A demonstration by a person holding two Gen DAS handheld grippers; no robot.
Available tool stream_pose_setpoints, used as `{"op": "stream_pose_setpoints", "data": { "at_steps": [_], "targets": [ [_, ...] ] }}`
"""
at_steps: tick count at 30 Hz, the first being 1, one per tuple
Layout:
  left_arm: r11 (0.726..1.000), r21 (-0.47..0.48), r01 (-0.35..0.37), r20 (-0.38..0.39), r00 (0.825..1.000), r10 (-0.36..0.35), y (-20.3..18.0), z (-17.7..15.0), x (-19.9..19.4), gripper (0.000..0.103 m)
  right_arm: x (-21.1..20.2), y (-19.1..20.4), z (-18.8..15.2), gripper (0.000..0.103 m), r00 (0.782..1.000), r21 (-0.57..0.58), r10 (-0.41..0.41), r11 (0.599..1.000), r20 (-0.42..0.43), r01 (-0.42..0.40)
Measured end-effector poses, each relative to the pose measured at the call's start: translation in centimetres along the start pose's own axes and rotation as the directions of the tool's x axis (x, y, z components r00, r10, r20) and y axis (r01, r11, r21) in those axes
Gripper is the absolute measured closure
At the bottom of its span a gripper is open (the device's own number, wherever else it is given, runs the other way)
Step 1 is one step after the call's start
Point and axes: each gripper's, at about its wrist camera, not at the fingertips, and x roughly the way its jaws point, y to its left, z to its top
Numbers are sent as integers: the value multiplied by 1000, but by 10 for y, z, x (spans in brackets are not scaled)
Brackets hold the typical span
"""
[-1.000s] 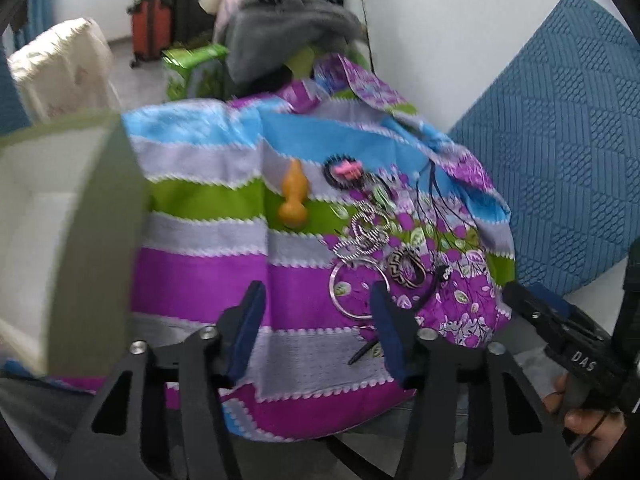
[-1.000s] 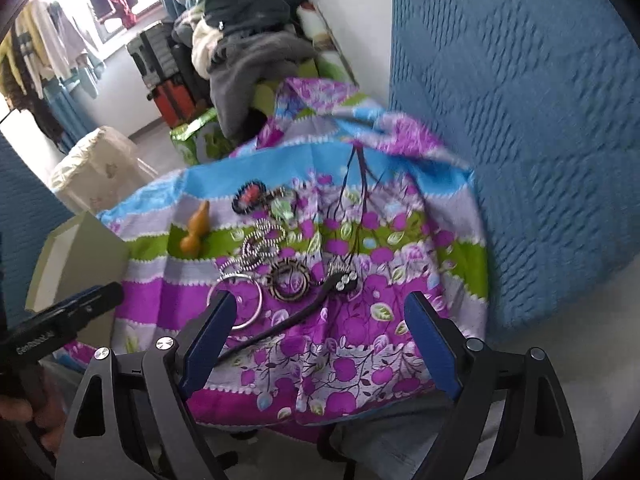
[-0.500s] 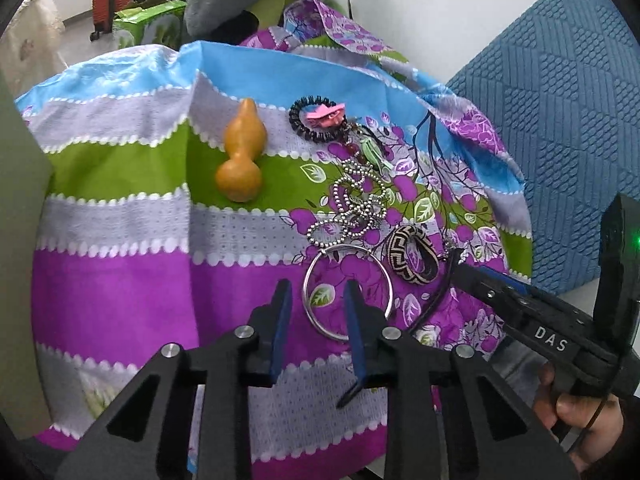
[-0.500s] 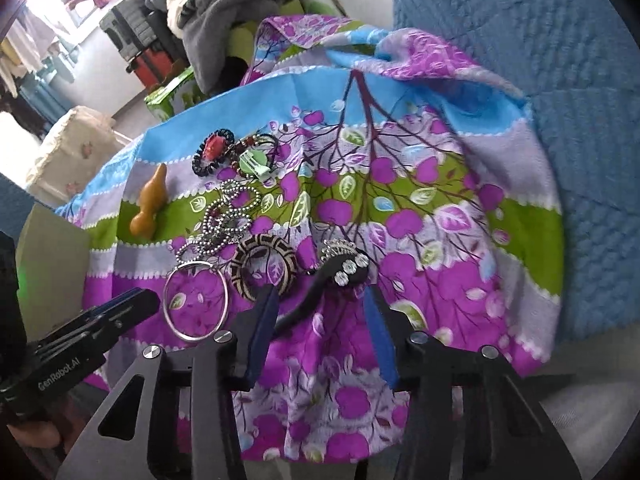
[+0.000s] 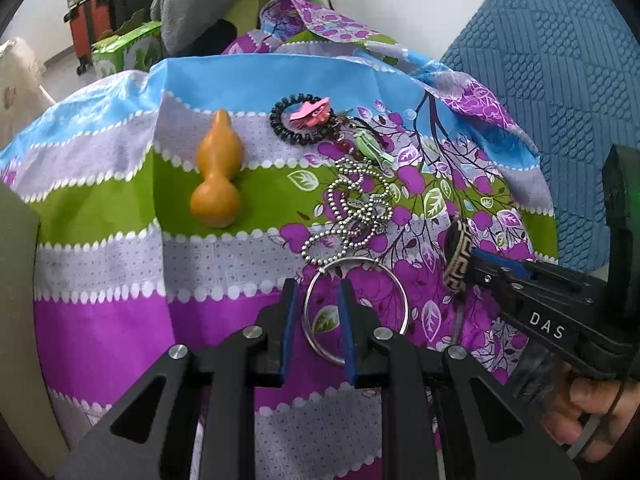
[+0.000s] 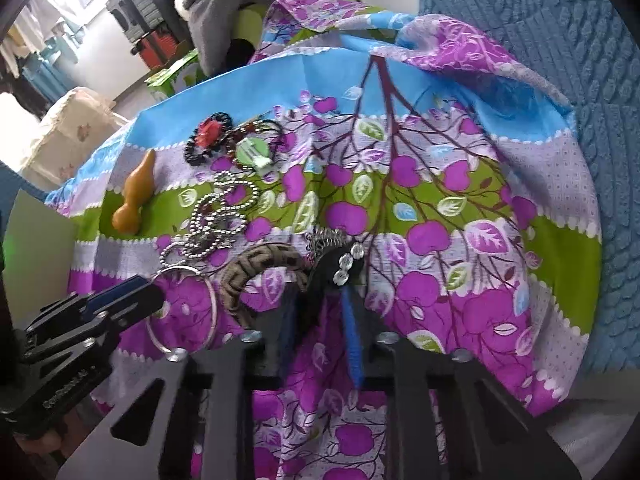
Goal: Organize jewelry
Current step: 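Grasp the silver hoop bracelet with left tool while right grasps black rhinestone hair clip, then carry hoop and hair clip into the white box while both tools open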
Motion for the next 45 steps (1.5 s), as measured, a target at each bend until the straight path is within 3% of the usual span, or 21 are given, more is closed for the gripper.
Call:
{"op": "stream_pose_setpoints", "data": {
  "at_steps": [8, 15, 32, 39, 45],
  "targets": [
    [993, 101, -65, 12, 998, 64, -10, 6, 6, 101, -6, 2, 3, 97, 1000, -17, 13, 1000, 3, -13],
    [1000, 0, -8, 25, 1000, 8, -1, 2, -10, 101, -28, 8, 2, 98, 999, -44, 21, 999, 39, -20],
    [998, -68, 10, 149, 989, 1, -2, -12, -93, 102, -93, 41, -12, 98, 987, -129, 30, 992, 160, -9],
    [998, -67, 8, 229, 973, 7, 1, -8, -145, 102, -134, 64, -3, 98, 970, -176, 47, 984, 238, -5],
    [994, -105, -22, 330, 942, 55, 17, 2, -206, 102, -183, 95, 16, 98, 944, -215, 74, 977, 322, -3]
  ]
}}
